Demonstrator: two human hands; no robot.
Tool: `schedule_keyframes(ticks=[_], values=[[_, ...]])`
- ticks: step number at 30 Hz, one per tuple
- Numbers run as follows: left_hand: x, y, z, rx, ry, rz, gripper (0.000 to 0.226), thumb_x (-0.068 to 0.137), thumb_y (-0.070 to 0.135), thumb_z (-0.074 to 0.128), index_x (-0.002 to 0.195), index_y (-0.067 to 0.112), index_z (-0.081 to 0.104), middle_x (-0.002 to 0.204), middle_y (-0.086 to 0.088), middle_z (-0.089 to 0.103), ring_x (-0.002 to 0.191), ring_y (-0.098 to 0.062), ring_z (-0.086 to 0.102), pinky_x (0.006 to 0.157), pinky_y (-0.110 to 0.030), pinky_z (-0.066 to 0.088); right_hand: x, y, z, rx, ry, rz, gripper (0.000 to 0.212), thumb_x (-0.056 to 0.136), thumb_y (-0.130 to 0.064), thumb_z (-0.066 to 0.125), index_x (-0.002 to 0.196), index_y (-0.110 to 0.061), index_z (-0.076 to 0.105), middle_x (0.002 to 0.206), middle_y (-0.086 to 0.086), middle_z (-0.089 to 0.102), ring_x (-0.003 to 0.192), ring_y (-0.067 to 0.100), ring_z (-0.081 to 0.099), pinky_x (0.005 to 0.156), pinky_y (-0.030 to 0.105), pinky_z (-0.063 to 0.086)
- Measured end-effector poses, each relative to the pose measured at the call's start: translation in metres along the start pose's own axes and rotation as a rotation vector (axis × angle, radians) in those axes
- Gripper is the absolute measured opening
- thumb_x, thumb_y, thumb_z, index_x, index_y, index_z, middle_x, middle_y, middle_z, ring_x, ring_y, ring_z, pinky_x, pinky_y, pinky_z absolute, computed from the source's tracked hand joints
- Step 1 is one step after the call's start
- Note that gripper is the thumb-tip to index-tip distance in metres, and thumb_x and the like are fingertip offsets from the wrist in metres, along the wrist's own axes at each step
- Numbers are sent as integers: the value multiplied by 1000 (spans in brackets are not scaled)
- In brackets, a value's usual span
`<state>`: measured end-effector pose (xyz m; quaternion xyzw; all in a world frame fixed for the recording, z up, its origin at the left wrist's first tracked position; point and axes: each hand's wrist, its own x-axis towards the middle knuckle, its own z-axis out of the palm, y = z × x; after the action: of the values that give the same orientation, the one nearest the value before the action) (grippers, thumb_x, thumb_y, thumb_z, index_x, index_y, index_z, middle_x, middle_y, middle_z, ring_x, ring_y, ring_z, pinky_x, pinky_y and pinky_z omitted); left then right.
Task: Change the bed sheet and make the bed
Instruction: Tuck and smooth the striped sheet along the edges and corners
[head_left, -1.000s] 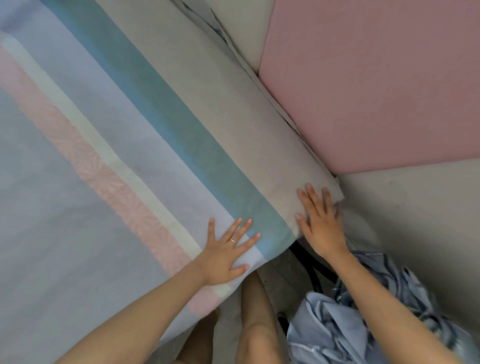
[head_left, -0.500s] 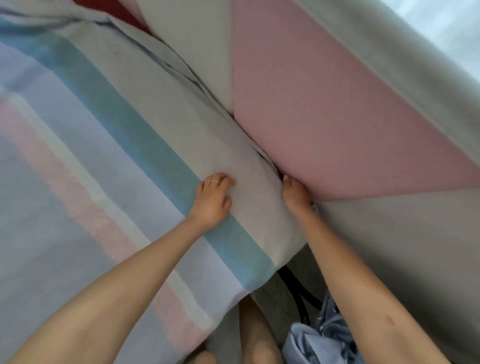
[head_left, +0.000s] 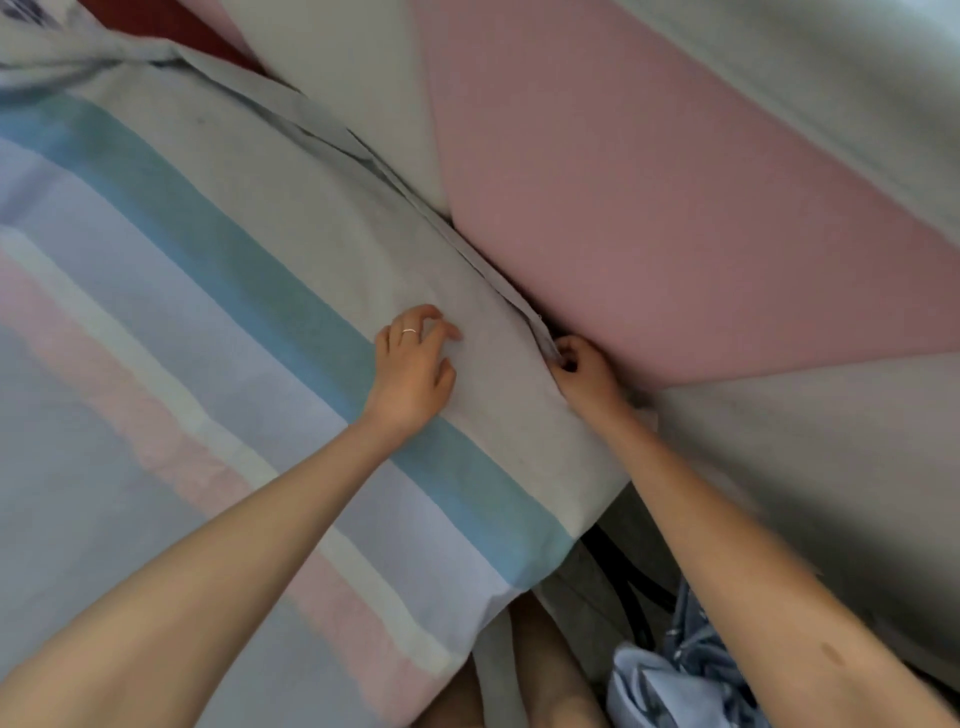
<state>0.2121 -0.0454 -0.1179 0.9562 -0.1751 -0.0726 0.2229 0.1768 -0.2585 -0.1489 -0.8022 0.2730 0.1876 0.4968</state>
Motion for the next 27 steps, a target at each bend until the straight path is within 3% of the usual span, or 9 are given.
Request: schedule_keyframes(ticks=[5, 9, 10, 12, 15, 18, 22, 25, 27], values=[[26, 7, -11, 74, 178, 152, 34, 69, 0, 54, 101, 8, 62, 113, -14, 55, 108, -22, 38, 96, -35, 20, -5, 8, -1, 10, 18, -141, 16, 88, -15, 60, 85, 0, 56, 81, 12, 64, 72, 10, 50, 56, 11, 35], [50, 5, -15, 95, 185, 283, 32, 69, 1, 52, 98, 9, 63, 107, -8, 59, 106, -22, 43, 95, -37, 22, 4, 4, 0, 23, 103, -112, 32, 92, -20, 57, 64, -12, 44, 61, 3, 45, 61, 13, 38, 57, 28, 32], [55, 4, -15, 103, 162, 306, 31, 70, 4, 50, 97, 11, 63, 106, -7, 59, 106, -22, 44, 95, -37, 22, 8, 0, 1, 46, 109, -61, 31, 95, -22, 54, 66, -11, 51, 65, 5, 49, 65, 15, 42, 62, 29, 34], [64, 4, -15, 142, 110, 358, 31, 73, 12, 45, 98, 13, 63, 106, -3, 61, 106, -21, 46, 96, -39, 22, 15, -8, 3, 108, 59, 81, 32, 99, -25, 45, 94, -2, 67, 89, 10, 63, 85, 20, 55, 80, 32, 43], [76, 6, -12, 253, 17, 434, 37, 75, 24, 41, 104, 16, 64, 108, -1, 62, 112, -20, 43, 99, -43, 18, 21, -19, 0, 294, -89, 330, 34, 97, -28, 47, 121, -9, 62, 121, 7, 62, 109, 22, 57, 93, 29, 42], [87, 9, -6, 306, -144, 494, 45, 78, 37, 34, 106, 20, 65, 112, 0, 62, 117, -22, 42, 99, -43, 15, 25, -29, -8, 281, -235, 456, 30, 94, -26, 52, 117, -11, 63, 118, 8, 63, 102, 22, 56, 85, 27, 41], [99, 18, 2, 531, -454, 500, 70, 81, 52, 5, 118, 24, 58, 125, 4, 58, 119, -20, 46, 100, -42, 21, 35, -34, -7, 105, -320, 506, 31, 95, -23, 53, 118, -5, 61, 122, 12, 60, 105, 23, 54, 88, 30, 42], [113, 27, 3, 671, -534, 459, 54, 94, 51, 20, 113, 22, 62, 114, 1, 63, 113, -21, 51, 101, -40, 23, 39, -29, -2, 33, -331, 475, 17, 91, -20, 59, 95, -5, 66, 104, 14, 61, 96, 25, 57, 88, 34, 43], [123, 35, 3, 737, -599, 403, 57, 95, 54, 24, 109, 18, 66, 109, -4, 67, 112, -22, 53, 102, -40, 23, 36, -24, 6, 47, -267, 389, 22, 91, -20, 60, 102, -2, 66, 104, 13, 62, 98, 26, 59, 85, 34, 43]])
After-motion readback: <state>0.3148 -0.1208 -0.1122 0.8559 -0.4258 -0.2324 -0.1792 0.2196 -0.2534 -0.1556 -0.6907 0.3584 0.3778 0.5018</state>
